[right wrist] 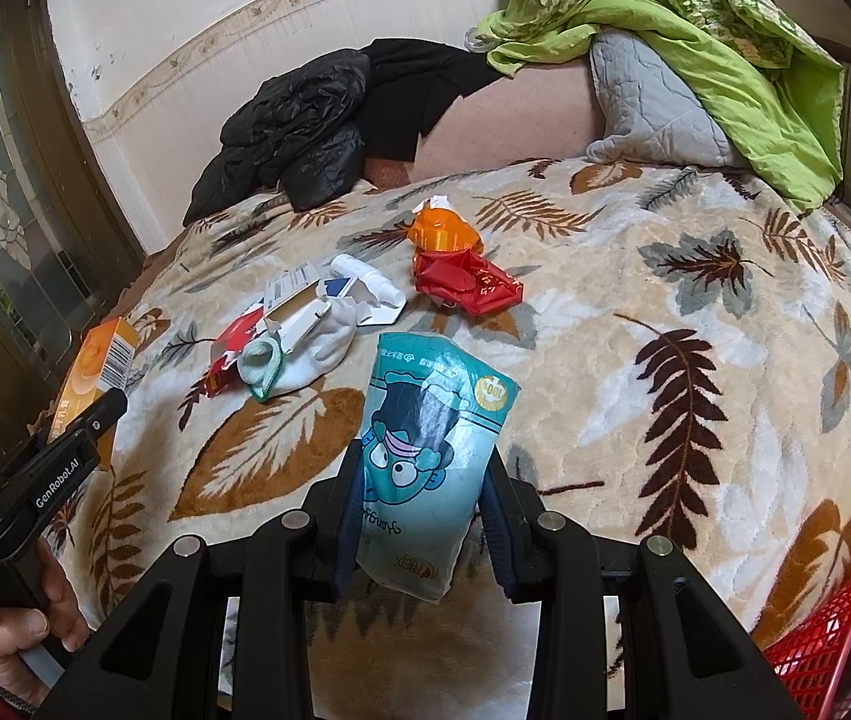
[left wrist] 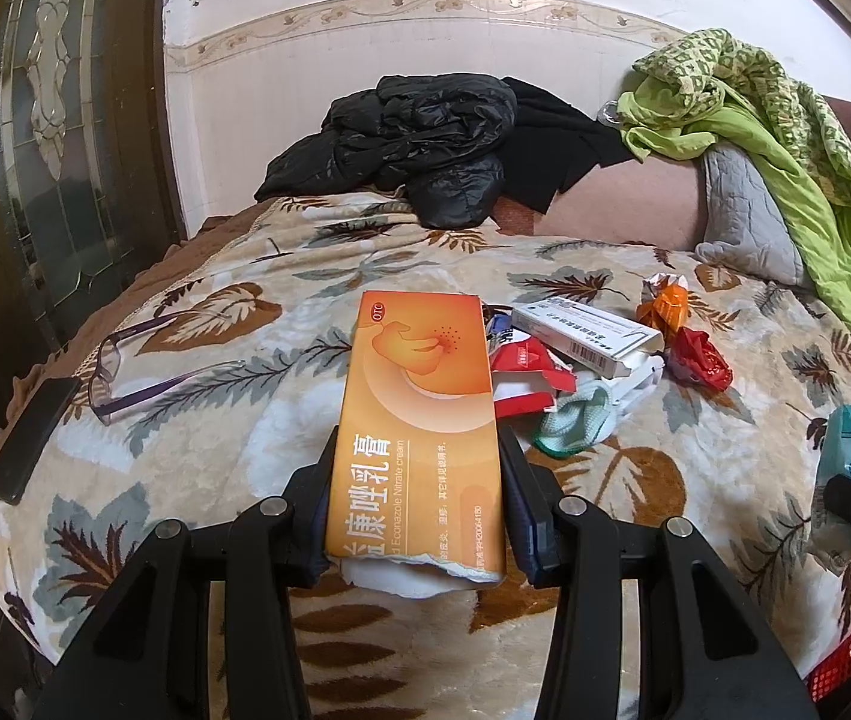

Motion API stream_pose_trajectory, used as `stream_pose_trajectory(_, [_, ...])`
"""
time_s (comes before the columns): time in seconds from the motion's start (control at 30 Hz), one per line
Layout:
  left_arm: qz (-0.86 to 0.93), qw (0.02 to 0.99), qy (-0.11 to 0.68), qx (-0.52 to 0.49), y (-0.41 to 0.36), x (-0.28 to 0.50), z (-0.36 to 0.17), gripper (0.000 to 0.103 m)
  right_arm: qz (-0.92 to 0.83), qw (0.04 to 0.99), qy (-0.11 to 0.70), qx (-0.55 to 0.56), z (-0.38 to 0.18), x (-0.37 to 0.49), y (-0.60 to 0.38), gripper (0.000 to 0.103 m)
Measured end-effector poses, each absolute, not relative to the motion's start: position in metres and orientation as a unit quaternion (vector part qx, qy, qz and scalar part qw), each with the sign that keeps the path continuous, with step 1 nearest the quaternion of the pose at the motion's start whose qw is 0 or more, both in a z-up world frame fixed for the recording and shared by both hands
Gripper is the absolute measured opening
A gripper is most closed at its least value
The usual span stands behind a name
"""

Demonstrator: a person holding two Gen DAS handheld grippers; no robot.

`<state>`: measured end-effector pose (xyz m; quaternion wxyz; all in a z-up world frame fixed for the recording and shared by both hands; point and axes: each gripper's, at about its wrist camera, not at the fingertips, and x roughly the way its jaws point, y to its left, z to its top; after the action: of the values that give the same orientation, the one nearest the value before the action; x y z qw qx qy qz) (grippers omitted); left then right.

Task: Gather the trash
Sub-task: 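Lift the orange box and teal pouch off the bed with both tools, then drop the orange box and teal pouch into the red basket with both tools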

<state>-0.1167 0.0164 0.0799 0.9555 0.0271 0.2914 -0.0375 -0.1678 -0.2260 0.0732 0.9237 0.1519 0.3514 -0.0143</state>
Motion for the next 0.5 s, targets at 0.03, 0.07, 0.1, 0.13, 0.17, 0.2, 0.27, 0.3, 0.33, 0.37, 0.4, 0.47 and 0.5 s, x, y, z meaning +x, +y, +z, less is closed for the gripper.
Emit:
stream_pose_trajectory(0.03, [-0.044, 0.955, 0.291, 0.027, 0.015, -0.117, 0.080, 0.045, -0.016, 0.923, 0.351, 0.156, 0.075, -0.170, -0.229, 0.038])
stream_pose_trajectory(0.07, [-0.051, 0.955, 0.291, 0.028, 0.013, -0.118, 0.080, 0.045, -0.017, 0.923, 0.349, 0.163, 0.076, -0.173, -0.233, 0.038])
stream_pose_trajectory(0.1, [-0.067, 0.954, 0.291, 0.031, 0.008, -0.121, 0.081, 0.045, -0.019, 0.921, 0.347, 0.174, 0.079, -0.177, -0.240, 0.038])
stream_pose_trajectory(0.13, [-0.085, 0.952, 0.291, 0.034, 0.003, -0.123, 0.081, 0.045, -0.022, 0.919, 0.346, 0.186, 0.081, -0.182, -0.247, 0.038])
stream_pose_trajectory(0.17, [-0.104, 0.950, 0.292, 0.039, -0.004, -0.127, 0.082, 0.045, -0.024, 0.917, 0.346, 0.195, 0.081, -0.187, -0.251, 0.038])
stream_pose_trajectory(0.2, [-0.122, 0.948, 0.290, 0.047, -0.012, -0.131, 0.082, 0.045, -0.027, 0.914, 0.345, 0.210, 0.083, -0.196, -0.260, 0.038])
stream_pose_trajectory(0.27, [-0.157, 0.943, 0.287, 0.061, -0.028, -0.140, 0.084, 0.045, -0.040, 0.913, 0.340, 0.223, 0.086, -0.214, -0.277, 0.038])
stream_pose_trajectory(0.3, [-0.185, 0.938, 0.286, 0.069, -0.039, -0.147, 0.085, 0.045, -0.046, 0.913, 0.338, 0.225, 0.088, -0.222, -0.284, 0.038])
stream_pose_trajectory(0.33, [-0.211, 0.932, 0.286, 0.075, -0.051, -0.155, 0.086, 0.045, -0.058, 0.912, 0.334, 0.230, 0.091, -0.236, -0.298, 0.038])
stream_pose_trajectory(0.37, [-0.236, 0.925, 0.288, 0.078, -0.061, -0.161, 0.087, 0.045, -0.066, 0.911, 0.332, 0.234, 0.092, -0.246, -0.306, 0.038])
stream_pose_trajectory(0.4, [-0.260, 0.917, 0.292, 0.081, -0.071, -0.167, 0.088, 0.045, -0.076, 0.910, 0.330, 0.239, 0.093, -0.258, -0.315, 0.038])
stream_pose_trajectory(0.47, [-0.315, 0.897, 0.295, 0.095, -0.099, -0.185, 0.091, 0.045, -0.103, 0.905, 0.327, 0.250, 0.093, -0.284, -0.339, 0.038])
stream_pose_trajectory(0.5, [-0.337, 0.888, 0.295, 0.101, -0.110, -0.193, 0.092, 0.045, -0.119, 0.901, 0.326, 0.259, 0.091, -0.300, -0.353, 0.038])
